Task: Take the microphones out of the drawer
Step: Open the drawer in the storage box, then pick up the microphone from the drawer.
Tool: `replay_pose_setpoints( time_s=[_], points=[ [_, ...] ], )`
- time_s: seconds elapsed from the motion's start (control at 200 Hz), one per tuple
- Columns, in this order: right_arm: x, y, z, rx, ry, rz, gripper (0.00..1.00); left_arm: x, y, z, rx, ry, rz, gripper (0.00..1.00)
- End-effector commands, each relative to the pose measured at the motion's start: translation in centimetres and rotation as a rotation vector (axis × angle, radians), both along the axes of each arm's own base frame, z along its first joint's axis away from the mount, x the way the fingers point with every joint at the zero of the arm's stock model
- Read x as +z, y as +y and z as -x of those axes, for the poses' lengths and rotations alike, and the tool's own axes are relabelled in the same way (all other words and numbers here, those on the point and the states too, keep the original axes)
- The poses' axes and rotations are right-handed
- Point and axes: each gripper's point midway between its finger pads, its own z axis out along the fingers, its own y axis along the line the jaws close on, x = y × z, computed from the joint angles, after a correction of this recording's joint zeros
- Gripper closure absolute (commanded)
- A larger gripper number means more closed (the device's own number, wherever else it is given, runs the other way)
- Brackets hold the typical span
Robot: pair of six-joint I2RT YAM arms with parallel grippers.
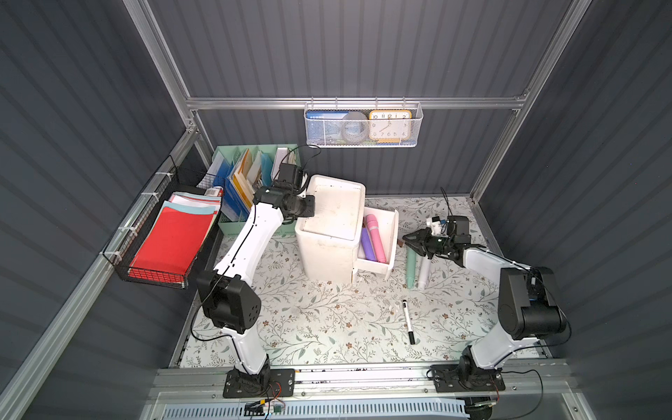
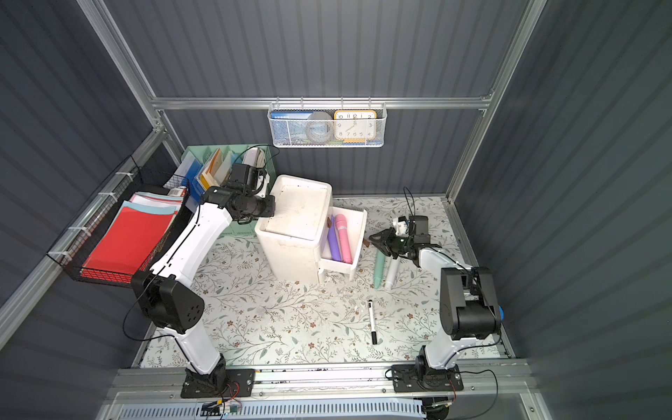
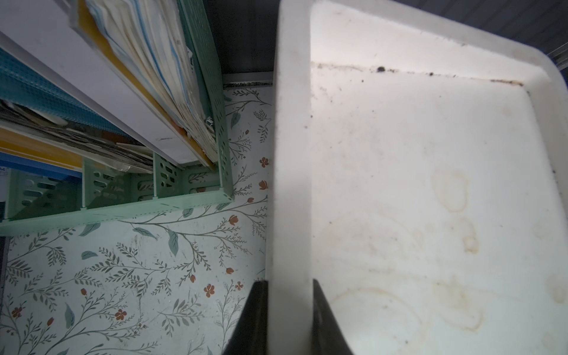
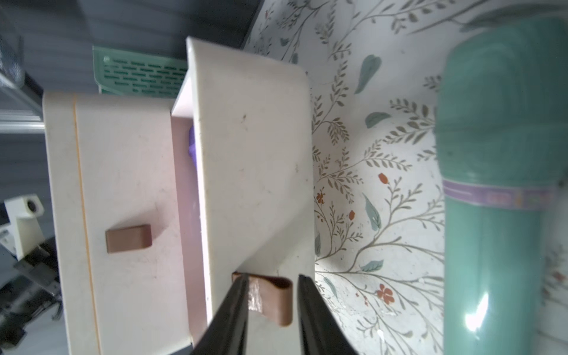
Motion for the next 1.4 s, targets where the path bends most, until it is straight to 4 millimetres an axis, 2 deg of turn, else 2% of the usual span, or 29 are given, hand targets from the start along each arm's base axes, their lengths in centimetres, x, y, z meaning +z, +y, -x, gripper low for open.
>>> replay_pose_setpoints(
  time_s=[0.0, 0.105, 0.2, 0.335, 0.51, 0.615, 0.8, 0.835, 1.005, 1.175, 1.396],
  points=[
    [2.5, -0.9, -0.3, -0.023, -0.053, 0.063, 0.58, 1.3, -4.2, -0.4, -0.031, -0.02, 0.225, 1.0],
    [4.5, -1.3, -0.5, -0.043, -0.083, 0.117, 0.54, 1.3, -4.2, -0.4, -0.033, -0.021, 0.225, 1.0],
    [6.6, -0.7, -0.6, -0.023, -0.116, 0.184, 0.53, 1.3, -4.1, -0.4, -0.032, -0.023, 0.222, 1.0],
    [9.2, 1.7, -0.7, 0.047, -0.152, 0.279, 0.52, 1.3, -4.1, -0.4, -0.034, -0.023, 0.218, 1.0],
    [10.3, 5.4, -0.7, 0.154, -0.137, 0.411, 0.53, 1.1, -4.1, -0.2, -0.036, -0.017, 0.216, 1.0],
    [9.8, 7.3, -0.7, 0.211, -0.115, 0.494, 0.52, 1.2, -4.1, -0.1, -0.037, -0.021, 0.217, 1.0],
    [7.1, 9.6, -0.6, 0.287, -0.043, 0.617, 0.52, 1.1, -4.0, 0.0, -0.039, -0.023, 0.215, 1.0],
    [6.2, 9.2, -0.9, 0.275, -0.027, 0.666, 0.52, 1.1, -4.0, 0.1, -0.039, -0.021, 0.215, 1.0],
    [4.0, 10.2, -1.4, 0.294, 0.008, 0.733, 0.52, 0.9, -4.0, 0.2, -0.041, -0.017, 0.217, 1.0],
    [2.5, 10.8, -2.2, 0.3, 0.028, 0.791, 0.52, 0.8, -4.1, 0.2, -0.045, -0.014, 0.221, 1.0],
    [1.0, 10.5, -3.2, 0.274, 0.057, 0.859, 0.54, 0.9, -4.2, 0.2, -0.045, -0.014, 0.225, 1.0]
  ],
)
